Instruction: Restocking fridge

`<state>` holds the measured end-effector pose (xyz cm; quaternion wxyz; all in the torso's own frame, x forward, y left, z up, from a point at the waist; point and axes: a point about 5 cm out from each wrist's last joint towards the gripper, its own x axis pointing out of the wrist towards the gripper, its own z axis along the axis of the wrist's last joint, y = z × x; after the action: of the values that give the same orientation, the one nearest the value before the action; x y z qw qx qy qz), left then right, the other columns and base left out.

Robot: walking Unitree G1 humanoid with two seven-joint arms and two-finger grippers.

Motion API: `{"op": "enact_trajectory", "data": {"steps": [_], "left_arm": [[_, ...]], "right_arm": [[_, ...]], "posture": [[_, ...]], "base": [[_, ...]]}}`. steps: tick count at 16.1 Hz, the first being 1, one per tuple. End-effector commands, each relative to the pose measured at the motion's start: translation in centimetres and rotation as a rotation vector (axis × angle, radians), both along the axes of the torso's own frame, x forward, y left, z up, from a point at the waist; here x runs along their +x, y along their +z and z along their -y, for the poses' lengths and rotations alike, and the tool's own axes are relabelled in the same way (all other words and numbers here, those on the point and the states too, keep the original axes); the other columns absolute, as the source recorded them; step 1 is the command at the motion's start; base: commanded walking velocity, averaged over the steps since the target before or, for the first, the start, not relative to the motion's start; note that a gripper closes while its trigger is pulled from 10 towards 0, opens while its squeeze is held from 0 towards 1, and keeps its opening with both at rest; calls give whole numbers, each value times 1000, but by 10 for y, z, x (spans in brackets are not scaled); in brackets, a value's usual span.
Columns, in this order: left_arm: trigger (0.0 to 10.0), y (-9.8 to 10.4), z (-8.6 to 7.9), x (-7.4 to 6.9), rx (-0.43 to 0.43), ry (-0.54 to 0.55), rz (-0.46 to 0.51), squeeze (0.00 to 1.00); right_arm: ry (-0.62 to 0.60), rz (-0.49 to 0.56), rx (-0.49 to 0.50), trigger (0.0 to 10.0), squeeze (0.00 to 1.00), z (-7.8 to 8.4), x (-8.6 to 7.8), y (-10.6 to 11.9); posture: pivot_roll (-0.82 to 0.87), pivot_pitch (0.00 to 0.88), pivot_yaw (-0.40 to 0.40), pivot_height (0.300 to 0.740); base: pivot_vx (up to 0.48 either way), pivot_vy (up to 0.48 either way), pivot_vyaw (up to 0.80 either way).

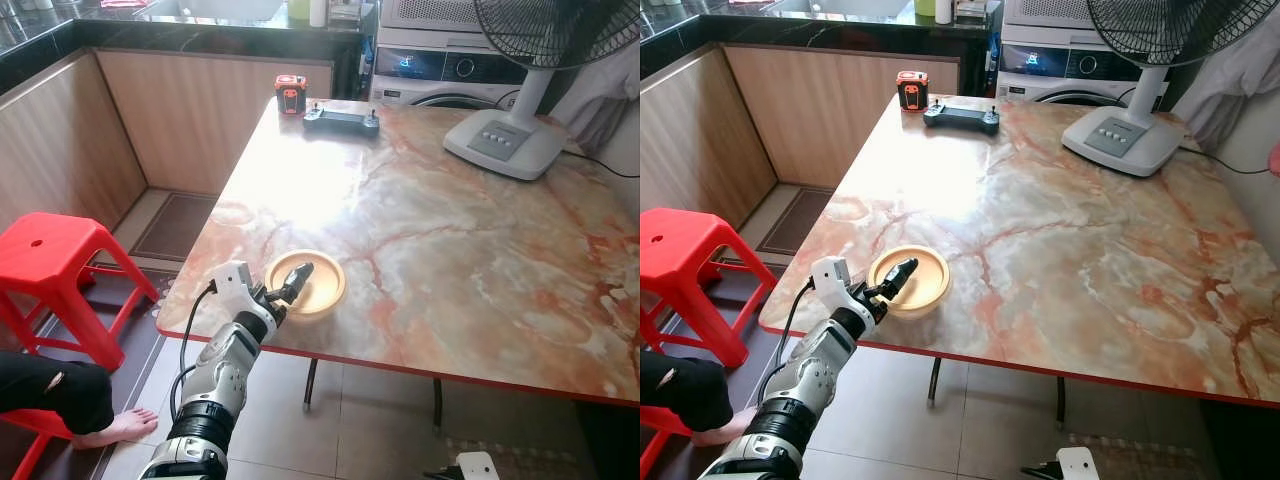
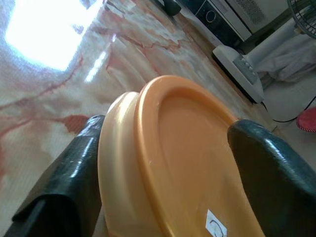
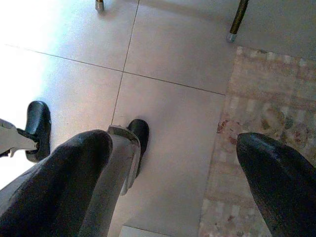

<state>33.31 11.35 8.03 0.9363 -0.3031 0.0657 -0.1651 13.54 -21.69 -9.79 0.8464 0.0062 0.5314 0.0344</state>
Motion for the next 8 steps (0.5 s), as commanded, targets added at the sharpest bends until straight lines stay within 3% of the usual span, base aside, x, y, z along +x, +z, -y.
{"op": "enact_trajectory", "data": {"steps": [1,8], "left_arm": [[0,-1,0,1,13,6,-10,0],[0,-3,3,2,36,-2,-5,0]], "right_arm": [[12,5,-11,10000,0,2,2,1],[-2,10,-2,10000,0,2,3,1]], "posture": [[-12,0,-29,740],[-12,0,-36,740]], "base": [[0,0,0],[0,0,0]]}}
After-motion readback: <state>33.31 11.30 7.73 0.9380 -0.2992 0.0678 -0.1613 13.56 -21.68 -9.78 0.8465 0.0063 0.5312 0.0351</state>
